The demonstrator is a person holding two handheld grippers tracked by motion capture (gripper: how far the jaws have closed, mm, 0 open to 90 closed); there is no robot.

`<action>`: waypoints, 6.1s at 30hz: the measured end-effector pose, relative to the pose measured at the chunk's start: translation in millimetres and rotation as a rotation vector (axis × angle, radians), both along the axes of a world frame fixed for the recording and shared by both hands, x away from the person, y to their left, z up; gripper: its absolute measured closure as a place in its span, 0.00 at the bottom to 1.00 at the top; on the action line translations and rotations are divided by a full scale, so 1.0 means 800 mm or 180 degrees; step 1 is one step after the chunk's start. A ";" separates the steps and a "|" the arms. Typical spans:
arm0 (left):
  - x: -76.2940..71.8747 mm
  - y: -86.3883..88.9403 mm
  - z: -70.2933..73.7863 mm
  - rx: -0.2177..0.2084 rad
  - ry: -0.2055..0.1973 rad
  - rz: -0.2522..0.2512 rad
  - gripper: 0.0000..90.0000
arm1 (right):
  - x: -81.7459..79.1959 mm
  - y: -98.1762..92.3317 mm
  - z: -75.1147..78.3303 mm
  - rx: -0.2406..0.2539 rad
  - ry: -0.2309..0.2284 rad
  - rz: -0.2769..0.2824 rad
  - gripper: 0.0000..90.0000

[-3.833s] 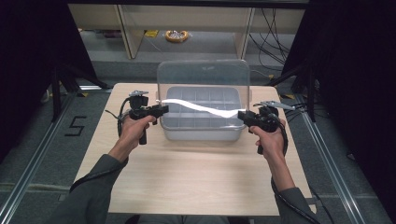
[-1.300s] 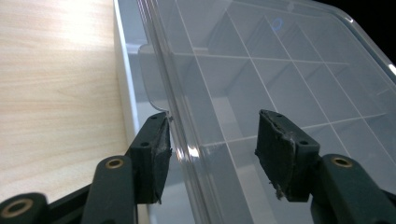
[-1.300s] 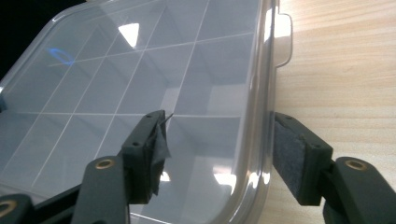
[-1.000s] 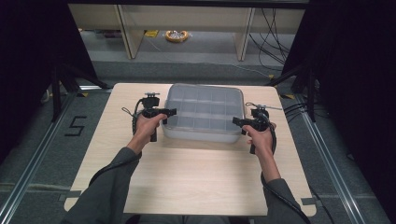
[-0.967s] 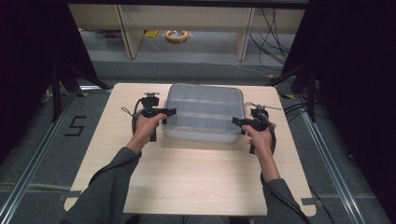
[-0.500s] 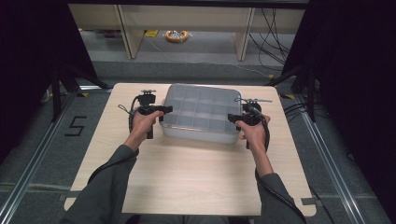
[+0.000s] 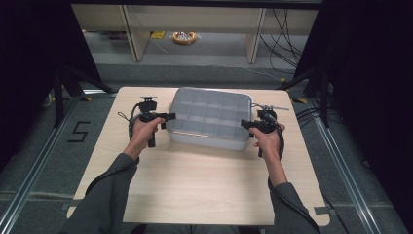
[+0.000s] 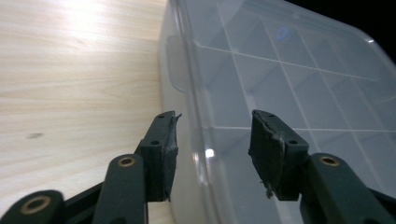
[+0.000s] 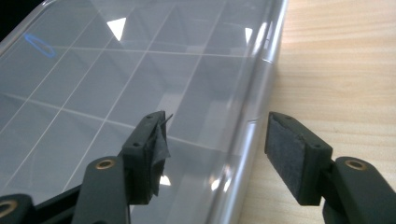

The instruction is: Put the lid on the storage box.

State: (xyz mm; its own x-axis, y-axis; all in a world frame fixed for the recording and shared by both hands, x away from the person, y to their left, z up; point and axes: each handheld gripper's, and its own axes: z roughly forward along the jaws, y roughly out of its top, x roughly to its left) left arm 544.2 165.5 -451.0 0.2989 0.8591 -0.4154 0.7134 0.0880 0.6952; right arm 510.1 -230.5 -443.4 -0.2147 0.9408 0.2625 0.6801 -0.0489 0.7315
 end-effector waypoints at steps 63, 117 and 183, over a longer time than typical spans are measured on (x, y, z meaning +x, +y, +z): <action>0.005 -0.024 -0.001 0.0123 -0.0200 0.0158 0.53 | 0.025 -0.021 -0.016 0.1128 0.0107 -0.0581 0.53; -0.156 -0.007 -0.015 -0.0018 -0.0417 -0.0632 0.32 | -0.103 -0.014 0.001 0.0381 -0.0225 0.0255 0.30; -0.330 0.006 -0.055 0.0333 -0.0543 -0.1276 0.23 | -0.278 0.006 -0.050 -0.0083 -0.0110 0.1177 0.21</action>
State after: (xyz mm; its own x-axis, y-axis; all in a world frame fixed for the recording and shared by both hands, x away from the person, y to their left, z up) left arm 279.8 170.2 -494.9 0.6735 0.6962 -0.2482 0.5511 -0.2492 0.7963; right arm 287.3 -225.3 -483.4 -0.5496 0.8043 0.2259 0.6231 0.2145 0.7522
